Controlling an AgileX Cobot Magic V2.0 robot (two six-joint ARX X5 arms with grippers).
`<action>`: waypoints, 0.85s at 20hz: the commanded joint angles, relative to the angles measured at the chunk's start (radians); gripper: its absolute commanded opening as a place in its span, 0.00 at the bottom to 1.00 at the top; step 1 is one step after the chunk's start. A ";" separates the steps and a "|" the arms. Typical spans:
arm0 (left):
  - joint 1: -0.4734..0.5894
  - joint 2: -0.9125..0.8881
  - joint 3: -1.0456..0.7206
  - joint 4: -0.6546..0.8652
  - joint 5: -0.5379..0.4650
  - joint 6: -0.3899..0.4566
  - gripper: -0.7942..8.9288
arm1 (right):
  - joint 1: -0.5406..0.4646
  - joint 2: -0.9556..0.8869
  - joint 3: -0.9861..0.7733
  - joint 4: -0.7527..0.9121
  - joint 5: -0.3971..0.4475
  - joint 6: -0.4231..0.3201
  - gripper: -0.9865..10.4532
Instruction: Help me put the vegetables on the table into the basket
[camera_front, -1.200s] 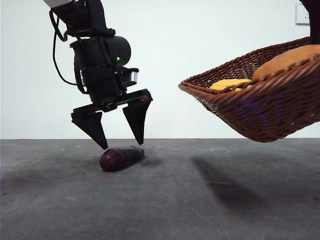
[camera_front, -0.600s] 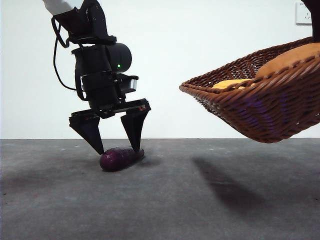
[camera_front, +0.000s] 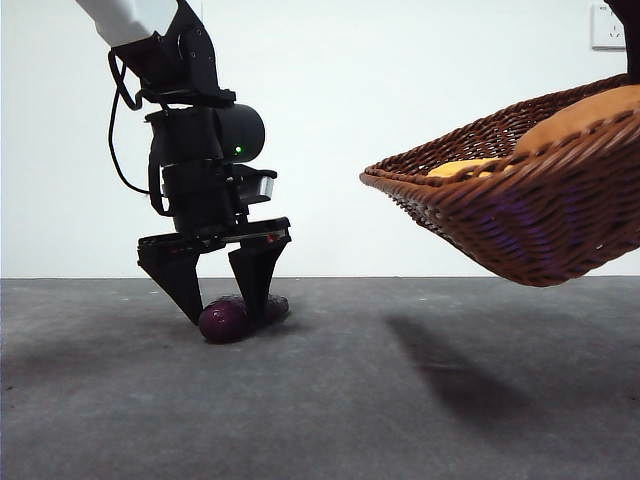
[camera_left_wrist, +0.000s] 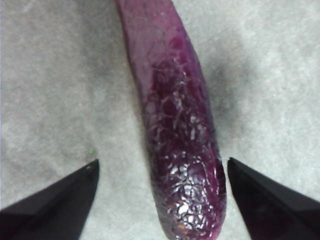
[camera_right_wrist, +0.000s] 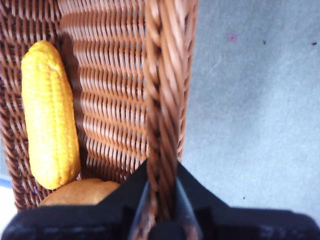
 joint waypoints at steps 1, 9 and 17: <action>-0.006 0.019 -0.005 0.003 -0.002 0.008 0.28 | 0.000 -0.002 -0.002 0.005 -0.011 -0.008 0.08; -0.004 0.009 -0.001 0.013 0.019 0.000 0.07 | 0.000 -0.002 -0.002 0.007 -0.011 -0.008 0.08; 0.006 -0.174 0.018 0.029 0.243 -0.056 0.07 | 0.000 -0.002 -0.002 0.016 0.024 0.002 0.08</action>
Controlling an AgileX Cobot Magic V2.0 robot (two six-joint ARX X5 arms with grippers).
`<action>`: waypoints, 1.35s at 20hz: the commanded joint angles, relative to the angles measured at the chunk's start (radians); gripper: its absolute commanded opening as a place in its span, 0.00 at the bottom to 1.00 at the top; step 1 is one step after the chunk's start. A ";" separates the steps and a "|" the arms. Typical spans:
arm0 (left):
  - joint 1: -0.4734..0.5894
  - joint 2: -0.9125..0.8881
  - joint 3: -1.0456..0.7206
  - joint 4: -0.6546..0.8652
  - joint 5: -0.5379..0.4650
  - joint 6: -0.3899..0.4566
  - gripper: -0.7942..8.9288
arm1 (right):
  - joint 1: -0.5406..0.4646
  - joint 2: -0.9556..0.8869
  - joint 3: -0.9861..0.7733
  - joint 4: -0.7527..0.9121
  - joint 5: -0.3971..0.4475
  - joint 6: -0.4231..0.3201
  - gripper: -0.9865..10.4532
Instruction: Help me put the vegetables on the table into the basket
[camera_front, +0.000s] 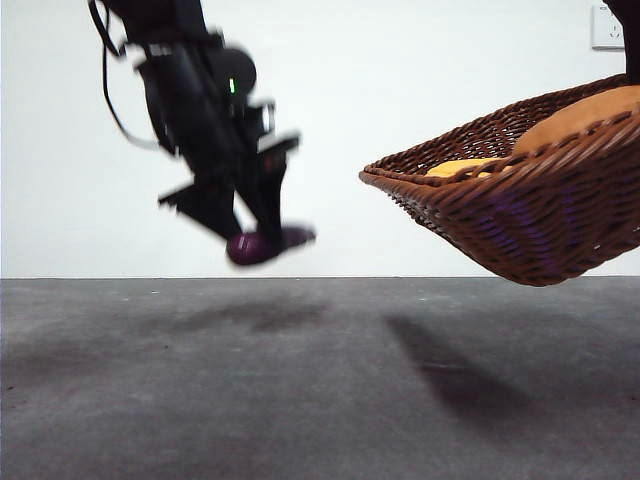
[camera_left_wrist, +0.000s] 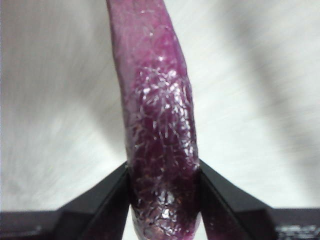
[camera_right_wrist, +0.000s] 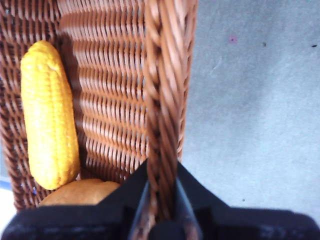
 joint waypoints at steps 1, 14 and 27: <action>0.001 -0.074 0.004 -0.003 0.051 -0.017 0.07 | 0.000 -0.002 -0.002 0.008 0.040 0.012 0.08; -0.212 -0.256 0.003 -0.183 0.333 0.072 0.08 | 0.002 -0.002 -0.002 0.014 0.024 0.050 0.08; -0.375 -0.246 0.003 -0.016 0.092 -0.135 0.11 | 0.017 -0.002 -0.002 0.026 -0.142 0.022 0.08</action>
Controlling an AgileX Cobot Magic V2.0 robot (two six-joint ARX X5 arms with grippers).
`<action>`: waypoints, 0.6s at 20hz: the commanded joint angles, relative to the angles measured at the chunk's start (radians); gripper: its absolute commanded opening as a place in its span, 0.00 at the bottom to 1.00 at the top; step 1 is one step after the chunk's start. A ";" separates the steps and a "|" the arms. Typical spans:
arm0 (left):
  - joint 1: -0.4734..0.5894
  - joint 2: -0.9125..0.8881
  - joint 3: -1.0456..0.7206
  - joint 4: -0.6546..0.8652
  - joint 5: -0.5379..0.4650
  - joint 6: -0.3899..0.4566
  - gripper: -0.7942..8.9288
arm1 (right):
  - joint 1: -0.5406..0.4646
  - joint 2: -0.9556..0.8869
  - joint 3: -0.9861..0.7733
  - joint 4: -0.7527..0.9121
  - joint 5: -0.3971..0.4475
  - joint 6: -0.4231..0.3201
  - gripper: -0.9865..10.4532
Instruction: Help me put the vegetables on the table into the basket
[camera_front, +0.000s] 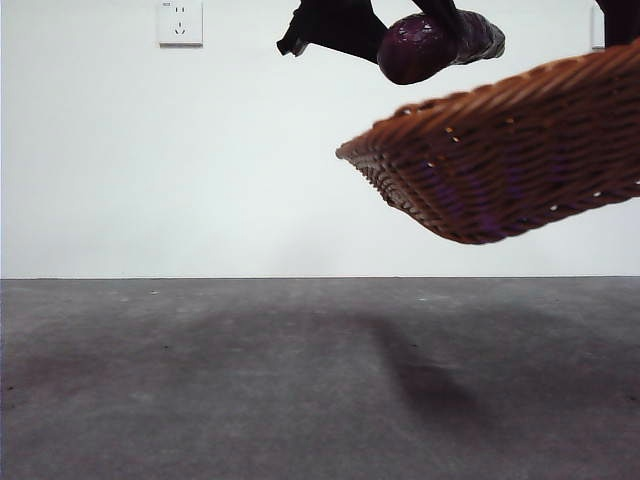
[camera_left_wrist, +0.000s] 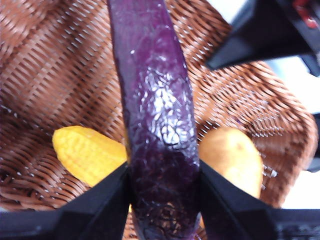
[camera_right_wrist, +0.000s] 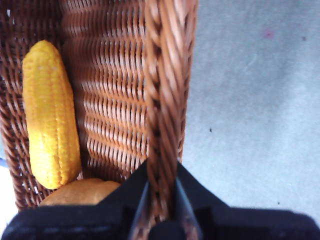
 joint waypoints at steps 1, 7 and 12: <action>-0.003 0.014 -0.005 0.009 -0.009 -0.047 0.20 | 0.013 -0.002 -0.002 0.019 -0.023 -0.008 0.08; -0.002 0.014 -0.005 0.029 -0.009 -0.086 0.58 | 0.041 -0.002 -0.002 0.030 -0.064 -0.016 0.08; 0.017 0.009 -0.005 0.059 -0.009 -0.084 0.58 | 0.053 -0.002 -0.002 0.029 -0.058 -0.016 0.08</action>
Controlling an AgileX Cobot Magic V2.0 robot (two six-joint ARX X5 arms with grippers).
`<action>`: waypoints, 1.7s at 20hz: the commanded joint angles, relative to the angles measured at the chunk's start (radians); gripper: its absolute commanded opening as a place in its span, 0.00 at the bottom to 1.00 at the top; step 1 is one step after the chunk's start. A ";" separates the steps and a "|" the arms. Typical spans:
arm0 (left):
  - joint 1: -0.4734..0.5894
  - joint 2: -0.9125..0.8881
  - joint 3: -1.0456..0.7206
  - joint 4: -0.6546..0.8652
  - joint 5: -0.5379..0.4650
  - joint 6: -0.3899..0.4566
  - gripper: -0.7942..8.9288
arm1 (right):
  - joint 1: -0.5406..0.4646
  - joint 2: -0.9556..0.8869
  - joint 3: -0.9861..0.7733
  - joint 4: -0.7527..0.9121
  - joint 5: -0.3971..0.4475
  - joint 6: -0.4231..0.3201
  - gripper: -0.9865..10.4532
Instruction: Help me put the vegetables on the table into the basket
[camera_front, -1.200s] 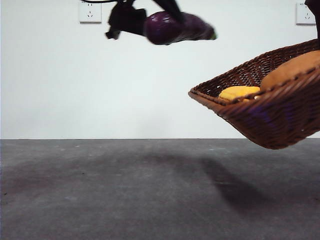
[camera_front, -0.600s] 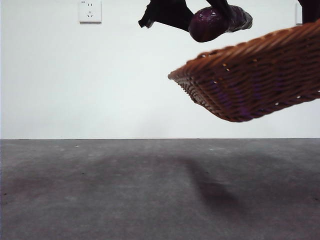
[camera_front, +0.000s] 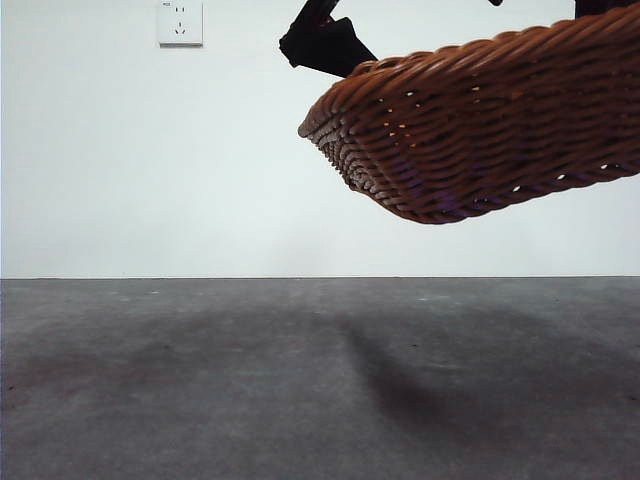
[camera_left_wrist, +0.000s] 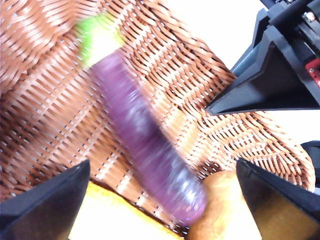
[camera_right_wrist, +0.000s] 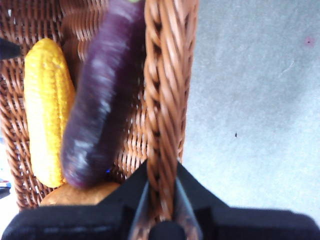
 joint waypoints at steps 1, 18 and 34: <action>0.030 0.006 -0.005 -0.027 0.002 0.022 0.58 | 0.002 -0.002 -0.002 0.010 -0.003 -0.011 0.08; 0.109 -0.404 -0.005 -0.489 -0.392 0.259 0.08 | -0.126 0.288 0.015 0.247 -0.062 -0.060 0.08; 0.087 -0.608 -0.237 -0.491 -0.378 0.094 0.08 | -0.317 0.816 0.402 0.150 -0.224 -0.267 0.08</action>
